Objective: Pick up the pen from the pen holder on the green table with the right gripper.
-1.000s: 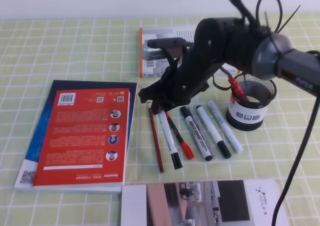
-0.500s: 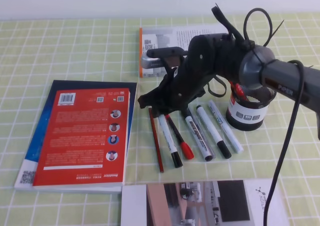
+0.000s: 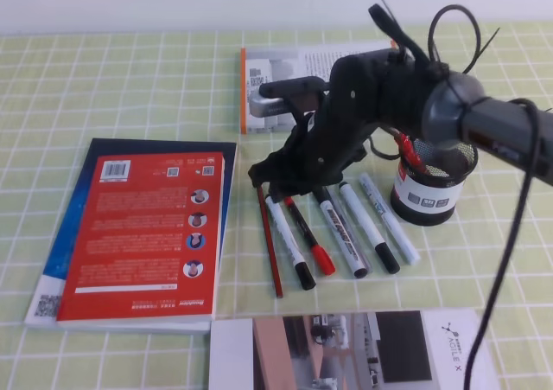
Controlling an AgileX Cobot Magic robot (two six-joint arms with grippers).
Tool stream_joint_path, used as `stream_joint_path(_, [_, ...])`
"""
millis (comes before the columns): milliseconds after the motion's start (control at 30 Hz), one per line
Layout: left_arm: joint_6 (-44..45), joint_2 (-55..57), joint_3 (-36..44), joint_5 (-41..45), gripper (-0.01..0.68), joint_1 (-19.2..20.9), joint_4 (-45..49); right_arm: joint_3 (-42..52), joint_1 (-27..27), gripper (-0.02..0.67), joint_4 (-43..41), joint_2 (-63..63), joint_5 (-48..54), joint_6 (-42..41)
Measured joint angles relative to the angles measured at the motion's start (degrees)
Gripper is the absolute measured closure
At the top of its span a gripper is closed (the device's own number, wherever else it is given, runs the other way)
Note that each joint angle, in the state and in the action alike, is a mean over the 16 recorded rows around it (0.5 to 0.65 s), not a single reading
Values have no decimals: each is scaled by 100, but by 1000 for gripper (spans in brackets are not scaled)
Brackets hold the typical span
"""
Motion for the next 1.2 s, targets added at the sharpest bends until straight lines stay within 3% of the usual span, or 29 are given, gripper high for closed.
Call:
stream_joint_path(200, [0, 0, 0, 0, 678, 0, 0, 962, 47, 515, -201, -1051, -5, 20])
stream_joint_path(467, [0, 0, 0, 0, 678, 0, 0, 2917, 98, 642, -335, -3215, -199, 21])
stream_joint_path(800, [0, 0, 0, 0, 678, 0, 0, 4730, 100, 661, -331, -5674, 84, 21])
stream_joint_path(1200, [0, 0, 0, 0, 678, 0, 0, 5315, 81, 661, -478, -6932, 1084, 20])
